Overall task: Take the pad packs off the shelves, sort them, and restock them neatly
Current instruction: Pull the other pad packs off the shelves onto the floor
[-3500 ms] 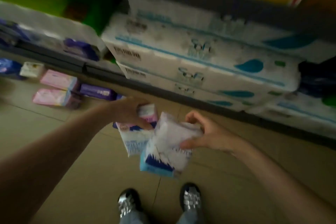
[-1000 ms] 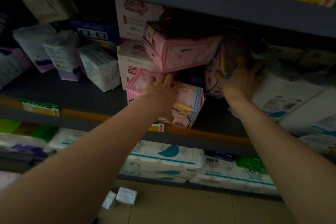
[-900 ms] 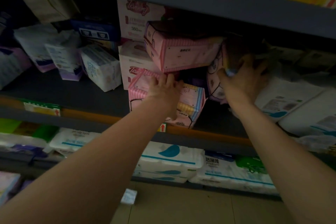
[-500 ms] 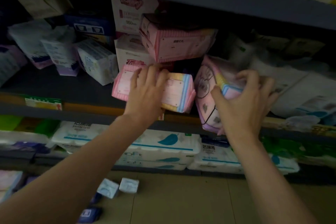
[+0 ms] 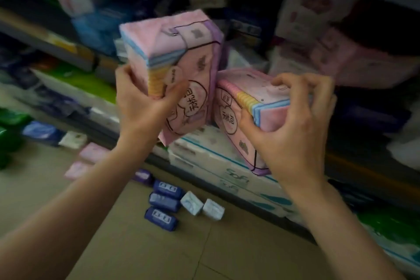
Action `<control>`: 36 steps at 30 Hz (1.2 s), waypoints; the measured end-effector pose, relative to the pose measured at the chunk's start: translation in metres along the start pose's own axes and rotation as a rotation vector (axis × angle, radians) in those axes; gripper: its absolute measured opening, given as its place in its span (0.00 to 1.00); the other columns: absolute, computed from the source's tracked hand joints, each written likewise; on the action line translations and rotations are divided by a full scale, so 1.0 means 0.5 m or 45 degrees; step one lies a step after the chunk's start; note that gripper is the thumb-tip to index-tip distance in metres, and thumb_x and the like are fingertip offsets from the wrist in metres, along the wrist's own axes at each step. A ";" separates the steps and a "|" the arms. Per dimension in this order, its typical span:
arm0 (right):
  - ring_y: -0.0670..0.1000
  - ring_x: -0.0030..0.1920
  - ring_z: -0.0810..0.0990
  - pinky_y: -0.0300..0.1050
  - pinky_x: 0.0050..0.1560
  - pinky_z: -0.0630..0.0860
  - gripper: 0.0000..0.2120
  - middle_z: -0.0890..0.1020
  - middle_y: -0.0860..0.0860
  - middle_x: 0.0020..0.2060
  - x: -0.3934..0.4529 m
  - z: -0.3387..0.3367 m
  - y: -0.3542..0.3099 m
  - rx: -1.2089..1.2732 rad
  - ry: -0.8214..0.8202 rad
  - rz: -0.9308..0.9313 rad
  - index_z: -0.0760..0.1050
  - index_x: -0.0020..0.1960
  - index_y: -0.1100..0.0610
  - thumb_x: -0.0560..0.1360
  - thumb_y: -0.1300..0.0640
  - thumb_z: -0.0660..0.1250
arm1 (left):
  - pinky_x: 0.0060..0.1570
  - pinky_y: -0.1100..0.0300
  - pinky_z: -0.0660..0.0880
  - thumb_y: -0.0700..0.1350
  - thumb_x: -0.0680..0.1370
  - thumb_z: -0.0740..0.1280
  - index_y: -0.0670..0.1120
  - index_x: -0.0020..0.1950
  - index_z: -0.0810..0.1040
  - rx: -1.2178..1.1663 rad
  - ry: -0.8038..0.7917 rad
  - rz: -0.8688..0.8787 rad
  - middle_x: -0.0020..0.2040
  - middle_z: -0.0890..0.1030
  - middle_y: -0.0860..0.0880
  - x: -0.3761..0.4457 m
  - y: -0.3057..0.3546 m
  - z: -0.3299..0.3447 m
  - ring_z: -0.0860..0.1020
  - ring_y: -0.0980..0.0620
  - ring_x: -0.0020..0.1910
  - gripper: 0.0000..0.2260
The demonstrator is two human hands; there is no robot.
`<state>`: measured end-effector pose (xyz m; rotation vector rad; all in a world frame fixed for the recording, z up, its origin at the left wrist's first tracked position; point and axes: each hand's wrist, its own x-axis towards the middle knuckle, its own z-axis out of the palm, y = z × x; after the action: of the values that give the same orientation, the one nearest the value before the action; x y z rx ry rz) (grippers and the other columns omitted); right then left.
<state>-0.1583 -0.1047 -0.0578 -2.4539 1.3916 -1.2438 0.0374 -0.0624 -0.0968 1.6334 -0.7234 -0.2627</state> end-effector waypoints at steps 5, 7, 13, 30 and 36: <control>0.56 0.58 0.71 0.54 0.57 0.73 0.30 0.68 0.56 0.57 -0.015 0.160 -0.156 0.203 -0.434 -0.146 0.70 0.60 0.56 0.63 0.42 0.68 | 0.32 0.71 0.75 0.47 0.68 0.75 0.38 0.60 0.75 -0.301 0.415 -0.652 0.52 0.80 0.46 0.041 -0.171 -0.249 0.78 0.59 0.40 0.24; 0.53 0.59 0.69 0.51 0.59 0.72 0.32 0.66 0.53 0.59 -0.043 0.250 -0.214 0.173 -0.773 -0.119 0.69 0.62 0.53 0.62 0.42 0.71 | 0.32 0.68 0.75 0.47 0.68 0.75 0.42 0.56 0.78 -0.287 0.526 -0.830 0.52 0.81 0.46 0.041 -0.254 -0.360 0.79 0.55 0.40 0.19; 0.57 0.60 0.68 0.52 0.59 0.71 0.29 0.66 0.53 0.59 -0.186 0.530 -0.332 -0.132 -1.552 -0.135 0.67 0.59 0.50 0.66 0.37 0.70 | 0.50 0.55 0.75 0.47 0.69 0.75 0.42 0.58 0.76 -0.203 0.746 -1.291 0.51 0.79 0.45 0.016 -0.444 -0.594 0.78 0.46 0.49 0.20; 0.60 0.63 0.64 0.47 0.51 0.68 0.16 0.63 0.57 0.63 -0.297 1.174 -0.387 0.096 -1.672 0.044 0.66 0.53 0.53 0.72 0.52 0.70 | 0.34 0.60 0.71 0.45 0.71 0.72 0.43 0.41 0.73 -0.142 0.644 -1.516 0.40 0.79 0.46 0.122 -0.837 -0.693 0.77 0.51 0.38 0.09; 0.61 0.65 0.62 0.57 0.66 0.63 0.19 0.64 0.55 0.66 -0.358 1.368 -0.351 -0.210 -1.499 -0.395 0.67 0.64 0.53 0.75 0.52 0.66 | 0.39 0.59 0.75 0.47 0.69 0.73 0.38 0.52 0.77 -0.237 0.586 -1.582 0.46 0.82 0.43 0.130 -0.995 -0.661 0.80 0.46 0.44 0.17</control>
<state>0.3725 -0.0853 -0.5565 -2.6983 0.7689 0.4032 0.4220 0.1835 -0.4871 1.6799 0.7207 -0.7629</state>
